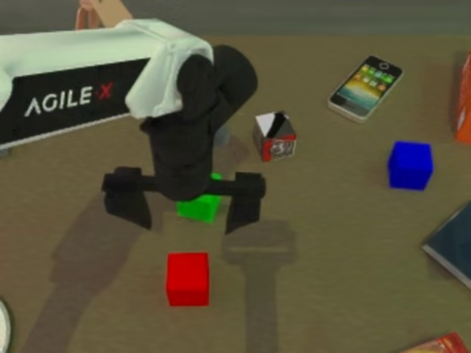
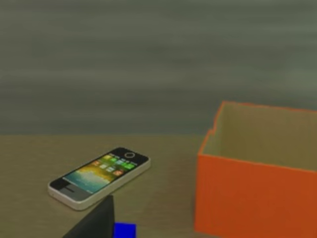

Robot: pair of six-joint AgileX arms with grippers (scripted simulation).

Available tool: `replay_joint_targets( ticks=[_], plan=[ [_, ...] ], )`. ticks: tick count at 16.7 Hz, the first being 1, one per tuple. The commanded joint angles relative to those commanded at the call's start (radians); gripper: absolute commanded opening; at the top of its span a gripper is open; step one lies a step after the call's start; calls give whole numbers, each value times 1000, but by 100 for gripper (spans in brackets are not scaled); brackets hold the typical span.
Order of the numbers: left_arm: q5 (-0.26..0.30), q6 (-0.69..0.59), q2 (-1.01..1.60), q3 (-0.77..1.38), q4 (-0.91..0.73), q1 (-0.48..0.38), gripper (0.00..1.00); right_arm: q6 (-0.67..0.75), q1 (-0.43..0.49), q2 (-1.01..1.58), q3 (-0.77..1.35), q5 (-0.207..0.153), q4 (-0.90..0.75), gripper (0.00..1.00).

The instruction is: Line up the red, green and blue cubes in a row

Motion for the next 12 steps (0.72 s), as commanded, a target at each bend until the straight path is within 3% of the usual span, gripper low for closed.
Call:
replay_joint_targets(
  ticks=[7, 12],
  plan=[
    [13, 301, 273, 411, -117, 110, 100, 0, 0, 0, 0, 0, 0, 100],
    [14, 340, 306, 452, -129, 126, 100, 0, 0, 0, 0, 0, 0, 100]
  ],
)
